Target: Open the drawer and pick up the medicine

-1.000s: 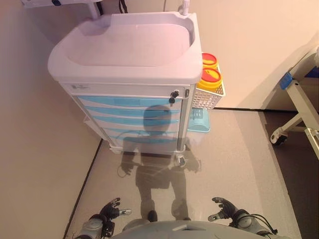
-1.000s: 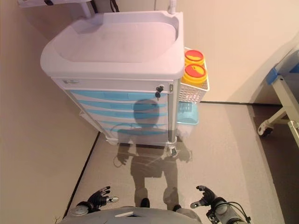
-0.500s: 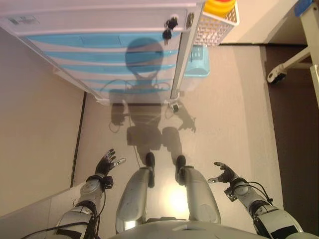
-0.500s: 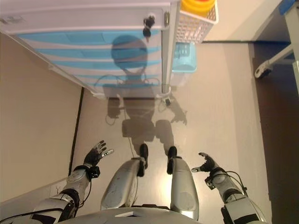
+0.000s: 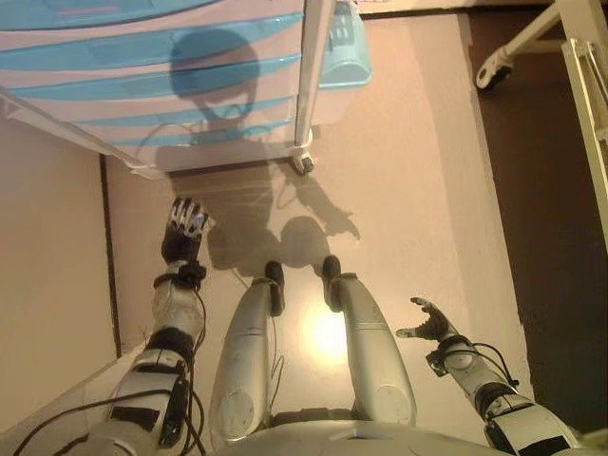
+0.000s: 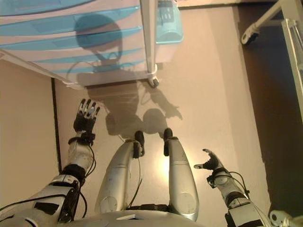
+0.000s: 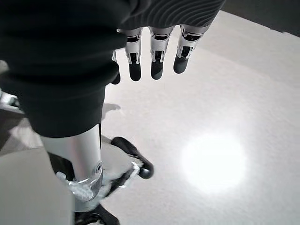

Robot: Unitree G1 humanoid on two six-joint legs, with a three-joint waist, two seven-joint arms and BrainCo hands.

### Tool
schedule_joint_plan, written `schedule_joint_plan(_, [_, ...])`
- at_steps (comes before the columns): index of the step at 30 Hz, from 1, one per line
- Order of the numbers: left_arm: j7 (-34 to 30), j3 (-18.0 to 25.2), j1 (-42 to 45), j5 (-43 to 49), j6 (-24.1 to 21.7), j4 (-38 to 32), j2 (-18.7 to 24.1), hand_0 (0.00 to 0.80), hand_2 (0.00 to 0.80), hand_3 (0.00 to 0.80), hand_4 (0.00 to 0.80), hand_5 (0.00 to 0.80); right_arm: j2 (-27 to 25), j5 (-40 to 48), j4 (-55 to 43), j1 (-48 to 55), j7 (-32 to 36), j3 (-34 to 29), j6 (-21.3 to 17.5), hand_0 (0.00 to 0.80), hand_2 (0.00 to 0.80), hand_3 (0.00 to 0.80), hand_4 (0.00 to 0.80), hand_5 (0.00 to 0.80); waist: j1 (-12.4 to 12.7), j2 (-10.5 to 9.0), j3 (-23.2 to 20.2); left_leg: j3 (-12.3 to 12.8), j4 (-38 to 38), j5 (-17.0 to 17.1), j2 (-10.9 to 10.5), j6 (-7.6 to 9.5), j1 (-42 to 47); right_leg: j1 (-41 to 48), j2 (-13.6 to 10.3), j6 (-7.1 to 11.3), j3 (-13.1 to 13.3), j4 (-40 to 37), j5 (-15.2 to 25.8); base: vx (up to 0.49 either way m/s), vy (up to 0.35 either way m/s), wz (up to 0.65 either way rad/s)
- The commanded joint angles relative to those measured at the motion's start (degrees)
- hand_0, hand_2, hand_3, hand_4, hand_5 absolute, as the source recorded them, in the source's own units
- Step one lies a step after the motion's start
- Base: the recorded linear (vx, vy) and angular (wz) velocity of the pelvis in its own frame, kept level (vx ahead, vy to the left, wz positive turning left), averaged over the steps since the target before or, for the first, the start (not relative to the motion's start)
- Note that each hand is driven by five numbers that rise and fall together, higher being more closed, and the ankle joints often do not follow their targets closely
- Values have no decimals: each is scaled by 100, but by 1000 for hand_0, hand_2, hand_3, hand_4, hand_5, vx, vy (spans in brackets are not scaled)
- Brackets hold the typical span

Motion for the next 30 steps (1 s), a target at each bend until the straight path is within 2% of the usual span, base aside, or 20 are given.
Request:
schedule_joint_plan(1, [-347,294,-16,-849,42,-333,339,0,0,0,0,0,-208,242,-224,583,-67,307,22,0,0,0,0,0,-99,6,-283,76,-44,-660,-260,424,166,122,155,-18,-122,-492,267,57,19,-20])
schedule_joint_plan(7, [-176,499,-818,-1399,175,-336,919,0,0,0,0,0,-241,294,-373,652,-83,548,-18,0,0,0,0,0,-262,-64,-311,117,108,-716,-182,411,84,84,217,-52,1,-562,336,51,1,-5])
schedule_joint_plan(14, [226,345,-1819,-1625,195,-237,1512,0,0,0,0,0,-263,368,-349,641,-115,838,15,0,0,0,0,0,-394,-98,-335,183,290,-769,-111,376,-1,78,234,-74,79,-631,397,27,-3,-9])
schedule_joint_plan(20, [195,189,-2407,-2164,203,-530,1735,0,0,0,0,0,-289,431,-296,650,-135,986,19,0,0,0,0,0,-443,-111,-315,200,357,-783,-97,340,-24,83,260,-83,121,-637,411,0,0,0])
schedule_joint_plan(26, [-517,-27,-2774,-2611,296,-1058,1817,0,0,0,0,0,-340,458,-280,669,-106,1087,-2,0,0,0,0,0,-435,-133,-272,197,343,-773,-109,291,20,165,275,-61,132,-694,441,0,0,0])
schedule_joint_plan(29, [-1888,-134,-2850,-3058,657,-1450,1750,0,0,0,0,0,-369,436,-254,661,-85,1098,-61,0,0,0,0,0,-410,-116,-255,187,275,-742,-148,264,72,229,283,-57,137,-728,436,0,0,0])
schedule_joint_plan(30, [-2395,-168,-2854,-3217,783,-1658,1700,389,389,389,389,389,-384,427,-246,660,-85,1105,-84,0,0,0,0,0,-401,-101,-248,192,244,-730,-159,254,97,253,283,-59,139,-737,432,0,0,0])
